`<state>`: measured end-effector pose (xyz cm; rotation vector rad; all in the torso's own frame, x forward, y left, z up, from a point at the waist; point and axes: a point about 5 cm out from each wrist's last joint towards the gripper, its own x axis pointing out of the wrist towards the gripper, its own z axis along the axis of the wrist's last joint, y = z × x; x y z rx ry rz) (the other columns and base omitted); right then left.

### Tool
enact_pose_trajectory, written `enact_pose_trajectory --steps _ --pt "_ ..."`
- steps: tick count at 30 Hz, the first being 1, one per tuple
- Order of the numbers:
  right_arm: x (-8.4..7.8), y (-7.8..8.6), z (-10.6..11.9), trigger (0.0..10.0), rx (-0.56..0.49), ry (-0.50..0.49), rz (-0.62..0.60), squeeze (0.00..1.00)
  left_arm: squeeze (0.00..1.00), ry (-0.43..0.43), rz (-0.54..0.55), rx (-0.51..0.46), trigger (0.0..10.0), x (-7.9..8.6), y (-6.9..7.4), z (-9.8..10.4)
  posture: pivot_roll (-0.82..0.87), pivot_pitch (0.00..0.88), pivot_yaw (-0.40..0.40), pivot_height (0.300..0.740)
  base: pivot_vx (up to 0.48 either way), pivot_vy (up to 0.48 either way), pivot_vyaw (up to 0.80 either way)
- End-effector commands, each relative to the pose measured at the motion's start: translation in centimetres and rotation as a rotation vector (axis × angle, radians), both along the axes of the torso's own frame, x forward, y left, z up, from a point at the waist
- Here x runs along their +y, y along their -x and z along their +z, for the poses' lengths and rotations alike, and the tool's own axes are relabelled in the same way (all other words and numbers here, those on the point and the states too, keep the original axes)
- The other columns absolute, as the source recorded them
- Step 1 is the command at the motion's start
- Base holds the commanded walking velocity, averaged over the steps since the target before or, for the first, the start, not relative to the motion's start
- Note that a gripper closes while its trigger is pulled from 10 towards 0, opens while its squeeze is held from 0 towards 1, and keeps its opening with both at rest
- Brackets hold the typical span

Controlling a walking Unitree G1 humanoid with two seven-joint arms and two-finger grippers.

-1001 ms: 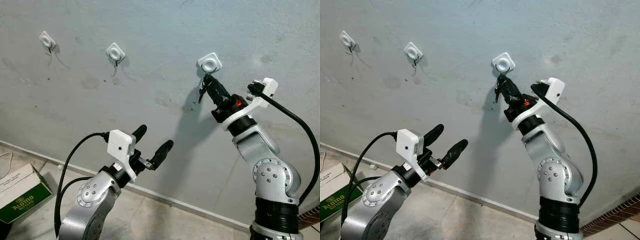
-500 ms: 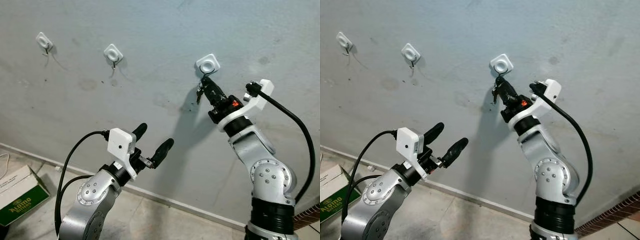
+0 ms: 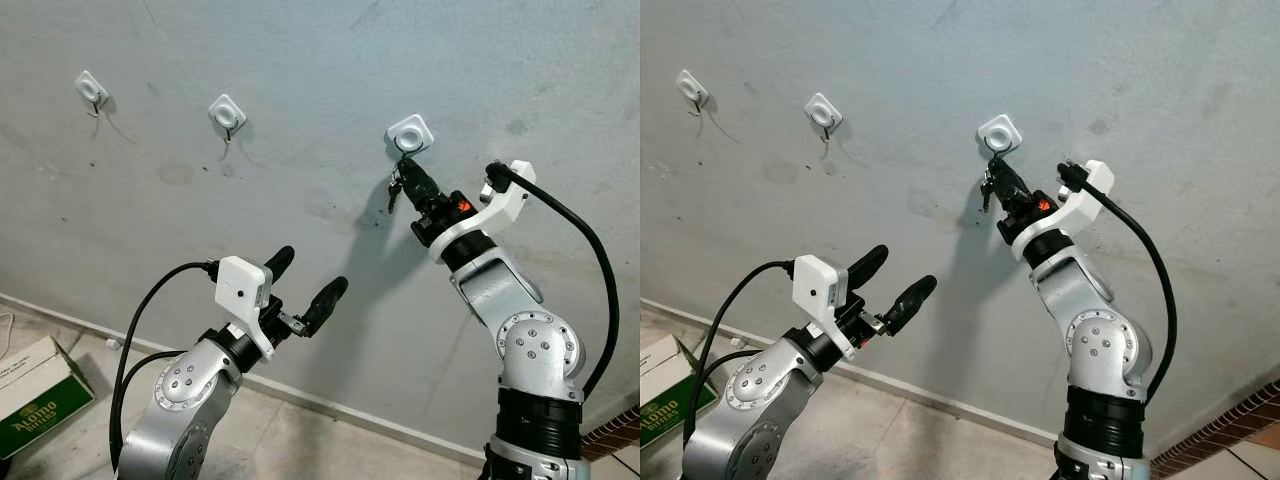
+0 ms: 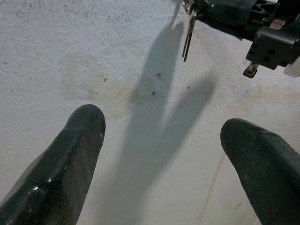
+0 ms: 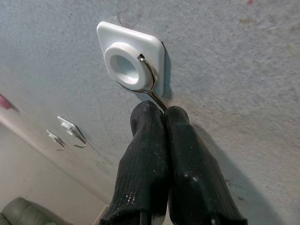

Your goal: Hang keys on a hook

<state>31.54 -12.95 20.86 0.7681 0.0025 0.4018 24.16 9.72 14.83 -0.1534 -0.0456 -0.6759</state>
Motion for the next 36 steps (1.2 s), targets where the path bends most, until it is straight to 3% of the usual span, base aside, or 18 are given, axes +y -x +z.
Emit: enact_pose_trajectory --steps 1,7,11,12,14,16,17,19,21,22,24,36 --pt "-0.96 0.10 -4.85 10.0 0.257 0.058 -0.052 0.00 0.00 0.007 -0.007 -0.027 10.0 -0.05 0.08 0.75 -0.02 0.054 0.041 0.740 0.000 0.000 0.00" --pt "-1.06 0.10 -4.89 10.0 0.260 0.050 -0.053 0.00 0.00 0.008 -0.012 -0.027 10.0 -0.01 0.13 0.76 -0.02 0.055 0.041 0.740 0.000 0.000 0.00" --pt "-0.92 0.11 -4.75 10.0 0.248 0.045 -0.039 0.12 0.00 0.010 -0.015 -0.026 10.0 -0.06 0.17 0.74 -0.02 0.055 0.041 0.740 0.000 0.000 0.00" --pt "-0.96 0.09 -4.71 10.0 0.245 0.053 -0.043 0.36 0.00 0.012 -0.016 -0.027 10.0 -0.06 0.18 0.76 -0.02 0.055 0.041 0.740 0.000 0.000 0.00" --pt "-0.97 0.07 -4.60 10.0 0.236 0.045 -0.041 0.37 0.00 0.014 -0.017 -0.027 10.0 -0.07 0.19 0.77 -0.02 0.055 0.041 0.740 0.000 0.000 0.00" --pt "-0.99 0.07 -4.59 10.0 0.236 0.044 -0.041 0.48 0.00 0.014 -0.018 -0.029 10.0 -0.07 0.20 0.79 -0.02 0.055 0.041 0.740 0.000 0.000 0.00" --pt "-1.03 0.06 -4.58 10.0 0.236 0.045 -0.043 0.65 0.00 0.015 -0.019 -0.031 10.0 -0.07 0.20 0.83 -0.02 0.055 0.041 0.740 0.000 0.000 0.00" --pt "-1.08 0.03 -4.51 10.0 0.234 0.045 -0.044 0.70 0.00 0.018 -0.020 -0.037 10.0 -0.08 0.18 0.95 -0.02 0.057 0.041 0.740 0.000 0.000 0.00" --pt "-1.14 0.02 -4.52 10.0 0.236 0.053 -0.048 0.86 0.00 0.020 -0.022 -0.042 10.0 -0.11 0.16 1.05 -0.02 0.057 0.041 0.740 0.000 0.000 0.00" --pt "-1.16 0.02 -4.54 10.0 0.237 0.059 -0.050 0.86 0.00 0.020 -0.023 -0.045 10.0 -0.13 0.16 1.09 -0.02 0.057 0.041 0.740 0.000 0.000 0.00" --pt "-1.09 0.04 -4.62 10.0 0.241 0.072 -0.050 1.00 0.00 0.021 -0.024 -0.047 10.0 -0.15 0.15 1.14 -0.02 0.057 0.041 0.740 0.000 0.000 0.00" --pt "-1.05 0.05 -4.57 10.0 0.225 0.089 -0.049 1.00 0.00 0.018 -0.021 -0.047 10.0 -0.13 0.10 1.12 -0.02 0.057 0.040 0.740 0.000 0.000 0.00"
